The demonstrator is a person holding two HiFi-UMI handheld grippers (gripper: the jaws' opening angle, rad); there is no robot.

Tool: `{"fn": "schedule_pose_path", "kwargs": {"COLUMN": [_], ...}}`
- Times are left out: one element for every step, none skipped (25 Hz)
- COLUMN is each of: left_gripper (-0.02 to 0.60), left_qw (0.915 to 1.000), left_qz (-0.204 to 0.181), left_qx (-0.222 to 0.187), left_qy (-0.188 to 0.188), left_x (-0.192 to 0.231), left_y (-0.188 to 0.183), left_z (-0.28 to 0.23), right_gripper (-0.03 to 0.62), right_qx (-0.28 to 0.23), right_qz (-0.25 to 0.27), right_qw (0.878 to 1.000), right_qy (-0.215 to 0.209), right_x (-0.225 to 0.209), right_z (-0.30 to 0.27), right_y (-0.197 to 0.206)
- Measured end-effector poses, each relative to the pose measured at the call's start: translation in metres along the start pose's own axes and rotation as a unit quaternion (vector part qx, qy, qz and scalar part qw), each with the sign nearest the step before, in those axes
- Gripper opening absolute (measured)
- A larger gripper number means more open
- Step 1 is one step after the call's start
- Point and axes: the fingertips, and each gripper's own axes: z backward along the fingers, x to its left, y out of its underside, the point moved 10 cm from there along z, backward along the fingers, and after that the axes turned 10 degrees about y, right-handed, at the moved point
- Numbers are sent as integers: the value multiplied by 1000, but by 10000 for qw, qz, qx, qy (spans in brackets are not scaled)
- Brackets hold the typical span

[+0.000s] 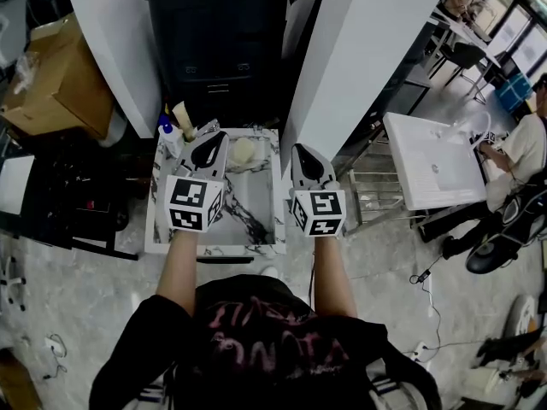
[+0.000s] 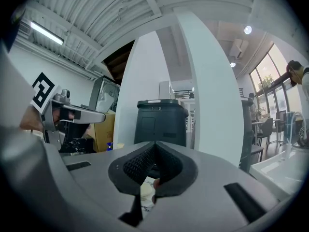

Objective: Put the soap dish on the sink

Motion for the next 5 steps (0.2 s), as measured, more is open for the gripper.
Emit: {"fn": "schedule_pose_path", "kwargs": {"left_gripper": [15, 15, 15, 15, 15], "left_qw": [10000, 10000, 10000, 10000, 10000], "left_qz": [-3, -4, -3, 1, 5], "left_qx": [0, 1, 3, 4, 5], "left_qy": [1, 1, 1, 0, -1], "left_x": [0, 1, 1, 2, 3], "left_y": [0, 0, 0, 0, 1], "left_z": [1, 2, 4, 5, 7], "right_gripper": [11, 11, 11, 11, 11], "right_qx": [-5, -9, -12, -14, -16], "right_qz": [-2, -6, -12, -18, -24], "right_qw": [10000, 10000, 10000, 10000, 10000], "right_qy": [13, 28, 43, 57, 70], "right_x": [0, 1, 2, 3, 4], "right_z": [1, 2, 3, 4, 5], "right_y": [-1, -2, -2, -3, -3]}}
